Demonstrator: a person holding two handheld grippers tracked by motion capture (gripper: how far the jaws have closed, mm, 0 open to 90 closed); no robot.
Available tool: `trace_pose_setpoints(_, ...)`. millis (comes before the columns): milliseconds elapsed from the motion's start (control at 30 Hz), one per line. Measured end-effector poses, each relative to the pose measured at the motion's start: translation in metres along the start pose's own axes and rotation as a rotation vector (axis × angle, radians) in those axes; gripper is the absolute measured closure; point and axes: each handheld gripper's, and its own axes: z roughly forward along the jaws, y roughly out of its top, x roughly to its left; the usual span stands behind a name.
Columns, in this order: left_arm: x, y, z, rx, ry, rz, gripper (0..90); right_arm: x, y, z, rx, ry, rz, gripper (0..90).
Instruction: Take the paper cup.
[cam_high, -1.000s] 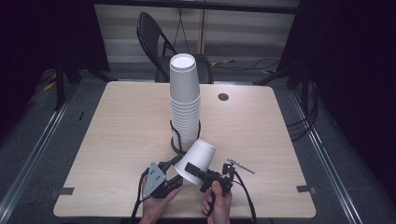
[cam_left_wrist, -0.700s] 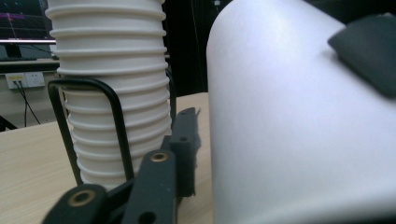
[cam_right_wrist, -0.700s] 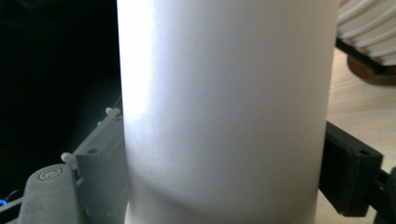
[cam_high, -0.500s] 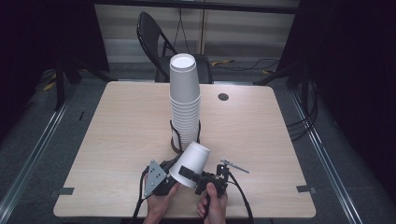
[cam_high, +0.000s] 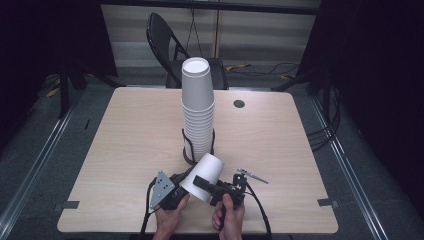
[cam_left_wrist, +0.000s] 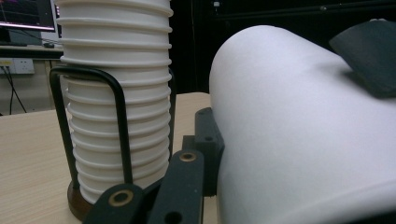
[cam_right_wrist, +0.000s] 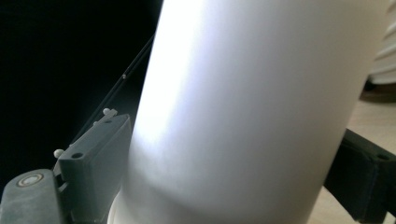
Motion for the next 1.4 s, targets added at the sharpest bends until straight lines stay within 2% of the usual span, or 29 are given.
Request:
trace_pose_setpoints(133, 0.002, 0.001, 0.0, 0.026, -0.021, -0.031, 86.4, -0.001, 0.006, -0.002, -0.018, -0.019, -0.026, 8.9)
trace_pose_setpoints(367, 0.005, 0.002, -0.002, 0.06, -0.053, -0.039, 86.6, -0.003, 0.013, -0.005, -0.032, -0.033, -0.049, 8.8)
trace_pose_setpoints(433, 0.005, 0.003, -0.004, 0.064, -0.061, -0.041, 86.7, -0.003, 0.017, -0.007, -0.045, -0.057, -0.06, 9.0)
trace_pose_setpoints(500, 0.006, 0.004, -0.006, 0.076, -0.083, -0.028, 86.7, -0.003, 0.023, -0.01, -0.061, -0.067, -0.072, 9.6)
trace_pose_setpoints(633, 0.006, 0.008, -0.007, 0.125, -0.097, 0.005, 86.8, -0.005, 0.035, -0.018, -0.098, -0.082, -0.097, 9.7)
trace_pose_setpoints(800, 0.01, 0.017, -0.008, 0.194, -0.087, 0.05, 86.8, -0.004, 0.039, -0.032, -0.133, -0.097, -0.166, 9.7)
trace_pose_setpoints(900, 0.014, 0.019, -0.007, 0.214, -0.081, 0.048, 86.9, -0.003, 0.039, -0.037, -0.144, -0.093, -0.188, 9.7)
trace_pose_setpoints(967, 0.018, 0.021, -0.007, 0.228, -0.078, 0.03, 86.9, -0.003, 0.039, -0.04, -0.143, -0.105, -0.201, 9.7)
trace_pose_setpoints(1000, 0.02, 0.021, -0.008, 0.232, -0.074, 0.015, 87.0, -0.004, 0.037, -0.043, -0.136, -0.119, -0.238, 9.7)
trace_pose_setpoints(1033, 0.023, 0.022, -0.009, 0.242, -0.08, 0.007, 87.0, -0.004, 0.037, -0.043, -0.136, -0.119, -0.238, 9.7)
trace_pose_setpoints(1067, 0.026, 0.023, -0.009, 0.253, -0.09, -0.001, 86.9, -0.004, 0.035, -0.045, -0.136, -0.14, -0.258, 9.7)
trace_pose_setpoints(1167, 0.031, 0.026, -0.009, 0.289, -0.1, -0.015, 87.0, -0.005, 0.031, -0.049, -0.123, -0.148, -0.328, 9.7)
trace_pose_setpoints(1200, 0.032, 0.028, -0.008, 0.292, -0.101, -0.01, 86.9, -0.006, 0.03, -0.05, -0.117, -0.157, -0.345, 9.8)
trace_pose_setpoints(1300, 0.035, 0.034, -0.005, 0.348, -0.104, 0.017, 86.9, -0.006, 0.028, -0.05, -0.095, -0.178, -0.401, 13.7)
trace_pose_setpoints(1400, 0.036, 0.041, -0.002, 0.398, -0.115, 0.037, 86.9, -0.004, 0.025, -0.05, -0.106, -0.189, -0.463, 13.4)
